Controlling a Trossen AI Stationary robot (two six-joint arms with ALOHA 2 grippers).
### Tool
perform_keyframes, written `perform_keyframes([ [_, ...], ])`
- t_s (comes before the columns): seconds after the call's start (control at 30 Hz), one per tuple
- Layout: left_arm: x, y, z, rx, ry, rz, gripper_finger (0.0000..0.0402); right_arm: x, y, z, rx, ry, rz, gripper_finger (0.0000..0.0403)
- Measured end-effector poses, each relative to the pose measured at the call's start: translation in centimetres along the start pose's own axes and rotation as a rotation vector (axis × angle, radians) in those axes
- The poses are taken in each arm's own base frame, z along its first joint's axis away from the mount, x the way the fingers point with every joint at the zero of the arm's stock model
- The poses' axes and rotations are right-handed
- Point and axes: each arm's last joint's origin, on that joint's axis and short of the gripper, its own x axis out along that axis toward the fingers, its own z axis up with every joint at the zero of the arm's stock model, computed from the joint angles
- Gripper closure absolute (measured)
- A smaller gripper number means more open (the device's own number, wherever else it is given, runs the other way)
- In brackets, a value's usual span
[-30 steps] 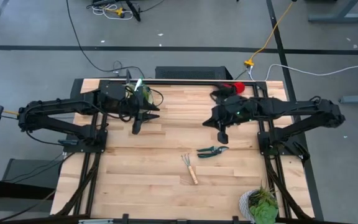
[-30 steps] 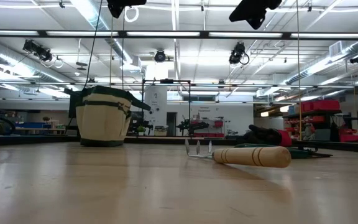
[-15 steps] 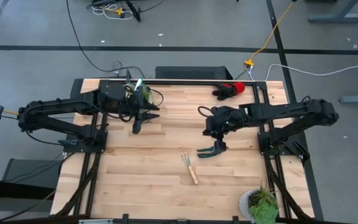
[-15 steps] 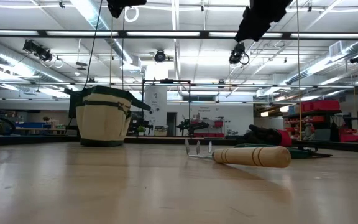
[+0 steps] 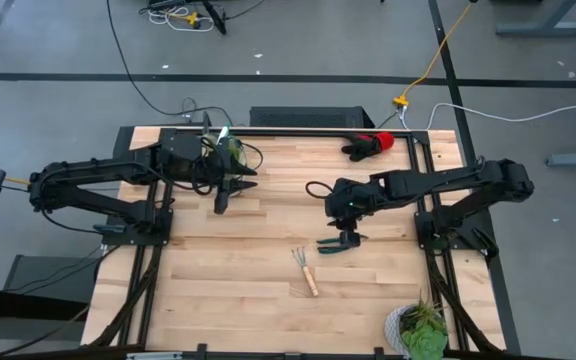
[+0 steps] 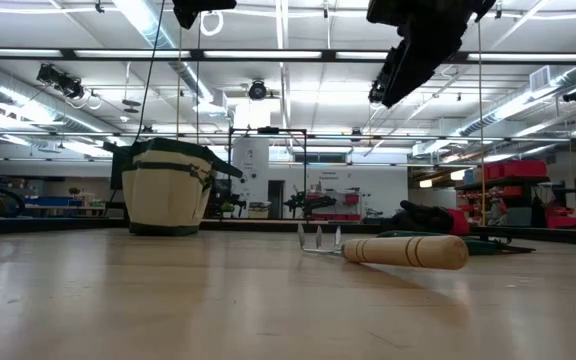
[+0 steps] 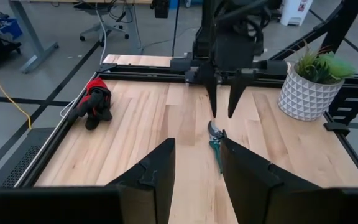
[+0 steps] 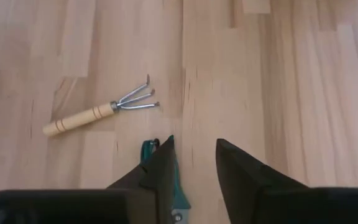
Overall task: Pick & Place Garden tools in Gardening bag
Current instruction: Put the dark green shears into the gardening bag
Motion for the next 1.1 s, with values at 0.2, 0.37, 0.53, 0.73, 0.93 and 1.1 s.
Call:
perform_keyframes([
  [0.2,0.0,0.0,0.0,0.000,0.000,0.014,0.0268,1.4,0.0,0.0,0.001,0.046,-0.002,0.0242],
  [0.37,0.0,0.0,0.0,0.000,0.000,0.015,0.0268,2.5,0.0,-0.1,0.001,0.082,-0.003,0.0215],
  [0.53,0.0,0.0,0.0,-0.001,0.000,0.015,0.0268,2.7,-0.1,-0.3,-0.003,0.107,-0.004,0.0198],
  [0.73,0.0,0.0,0.0,0.000,-0.002,0.015,0.0268,3.4,0.2,-1.2,-0.017,0.133,0.000,0.0196],
  [0.93,0.0,0.0,0.0,-0.003,-0.002,0.014,0.0268,5.4,1.0,-3.7,-0.046,0.177,0.017,0.0201],
  [1.1,0.0,0.0,0.0,-0.006,-0.002,0.014,0.0268,6.5,1.5,-5.0,-0.064,0.170,0.028,0.0202],
])
